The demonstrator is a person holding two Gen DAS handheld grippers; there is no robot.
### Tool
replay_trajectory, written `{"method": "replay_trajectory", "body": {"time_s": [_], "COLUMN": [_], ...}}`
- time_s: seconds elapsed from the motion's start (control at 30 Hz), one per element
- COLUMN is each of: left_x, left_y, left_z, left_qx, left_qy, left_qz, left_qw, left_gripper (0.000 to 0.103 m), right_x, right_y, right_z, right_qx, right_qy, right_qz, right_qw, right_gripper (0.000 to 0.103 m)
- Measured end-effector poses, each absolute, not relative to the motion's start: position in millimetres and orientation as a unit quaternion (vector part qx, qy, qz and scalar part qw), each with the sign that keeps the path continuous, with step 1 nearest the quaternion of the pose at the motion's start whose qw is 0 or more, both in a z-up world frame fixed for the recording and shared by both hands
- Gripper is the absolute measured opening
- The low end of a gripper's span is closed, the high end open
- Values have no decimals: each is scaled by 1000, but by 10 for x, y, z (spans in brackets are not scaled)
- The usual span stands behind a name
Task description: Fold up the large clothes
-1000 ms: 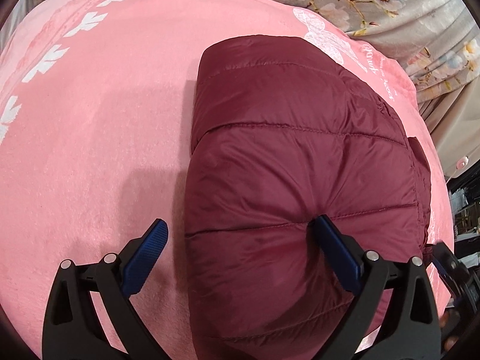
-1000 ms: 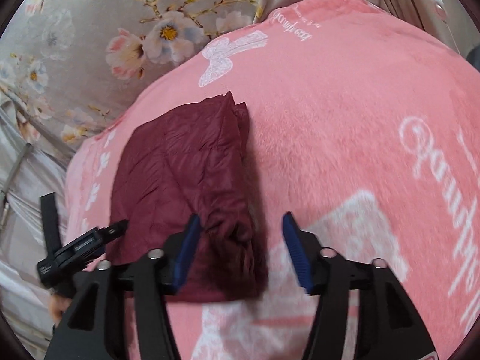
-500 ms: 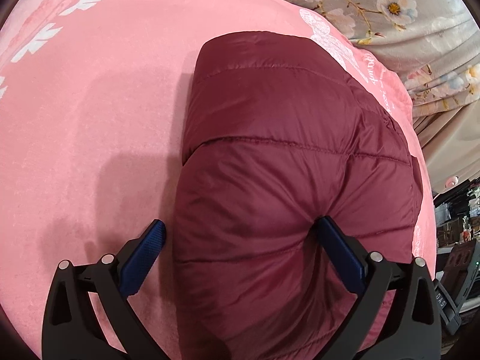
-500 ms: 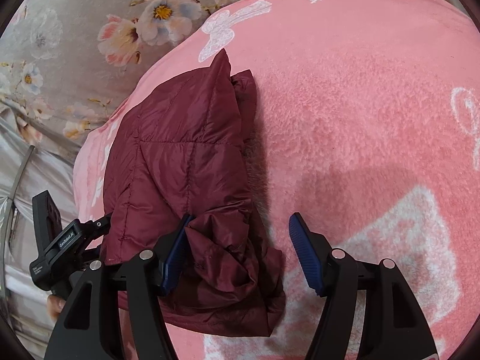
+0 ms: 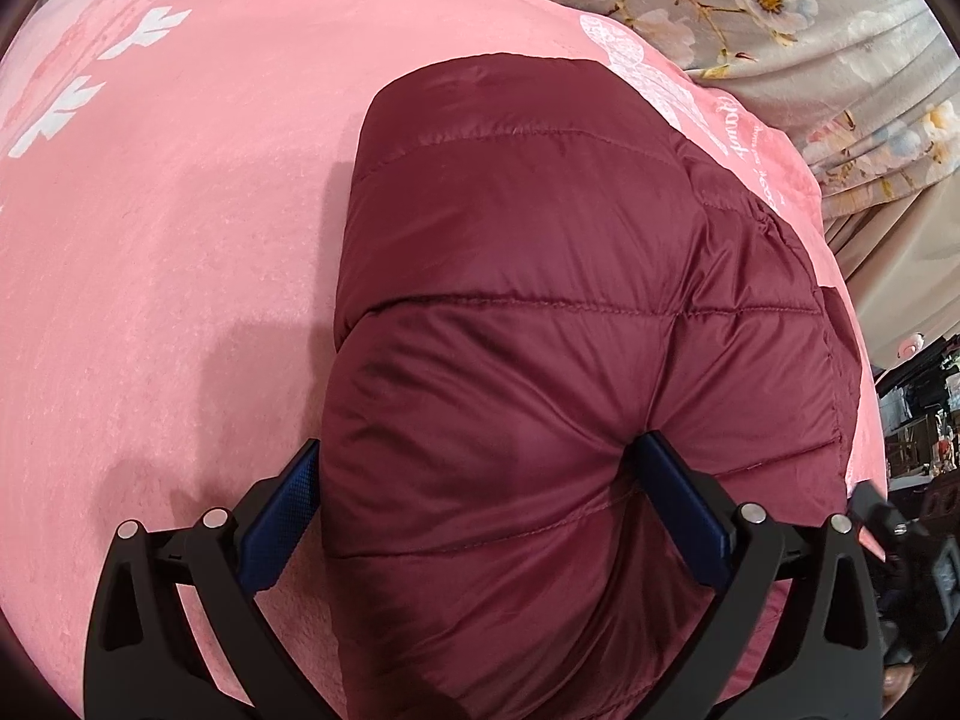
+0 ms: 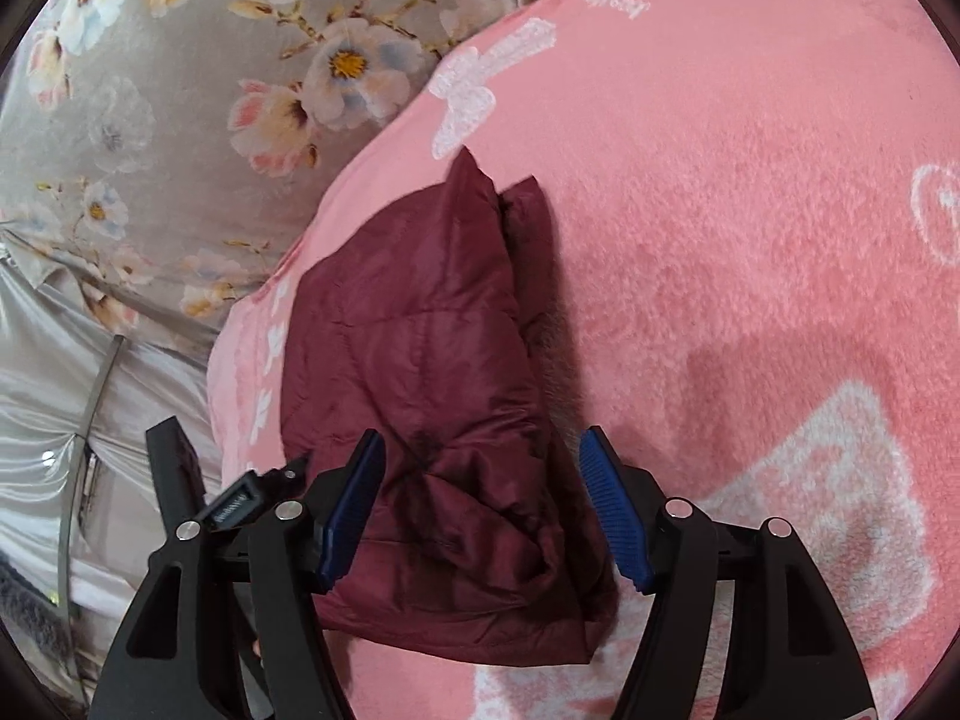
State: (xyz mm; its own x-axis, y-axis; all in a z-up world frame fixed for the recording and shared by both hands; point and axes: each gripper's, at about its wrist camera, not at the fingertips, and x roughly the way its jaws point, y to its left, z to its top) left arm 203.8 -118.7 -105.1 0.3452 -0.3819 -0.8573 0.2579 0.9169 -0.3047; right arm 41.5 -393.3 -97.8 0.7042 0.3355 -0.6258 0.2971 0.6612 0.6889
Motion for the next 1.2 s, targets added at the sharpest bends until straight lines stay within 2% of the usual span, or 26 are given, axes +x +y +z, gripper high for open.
{"method": "replay_trajectory", "body": {"time_s": [0.17, 0.3, 0.53, 0.77, 0.83, 0.9, 0.97, 1.03, 1.13, 1.2], "left_x": [2012, 2022, 1995, 1988, 1971, 1944, 1920, 1890, 1827, 1767], "left_y": [-1192, -1202, -1225, -1245, -1244, -1243, -1243, -1224, -1198, -1189], "left_z": [-1056, -1070, -1078, -1057, -1027, -987, -928, -851, -677, -504], "left_qx": [-51, -53, -46, -44, -48, -46, -43, -44, -50, -51], "left_qy": [533, 532, 523, 519, 517, 515, 513, 511, 501, 488], "left_qz": [-196, -199, -196, -199, -206, -209, -214, -224, -248, -270], "left_qw": [822, 821, 828, 830, 829, 830, 830, 829, 828, 828], "left_gripper": [98, 98, 98, 98, 89, 82, 74, 59, 42, 36], "right_x": [551, 569, 613, 648, 634, 601, 562, 524, 437, 353], "right_y": [-3876, -3879, -3838, -3796, -3780, -3769, -3751, -3718, -3661, -3648], "right_z": [-1149, -1252, -1277, -1330, -1309, -1256, -1179, -1087, -917, -781], "right_qx": [411, 426, 424, 441, 442, 436, 430, 422, 409, 407], "right_qy": [408, 397, 387, 379, 377, 374, 369, 365, 351, 337], "right_qz": [13, 25, 31, 33, 33, 34, 34, 31, 28, 33], "right_qw": [815, 813, 818, 813, 813, 818, 823, 829, 842, 848], "right_gripper": [73, 75, 73, 51, 44, 30, 23, 21, 19, 18]}}
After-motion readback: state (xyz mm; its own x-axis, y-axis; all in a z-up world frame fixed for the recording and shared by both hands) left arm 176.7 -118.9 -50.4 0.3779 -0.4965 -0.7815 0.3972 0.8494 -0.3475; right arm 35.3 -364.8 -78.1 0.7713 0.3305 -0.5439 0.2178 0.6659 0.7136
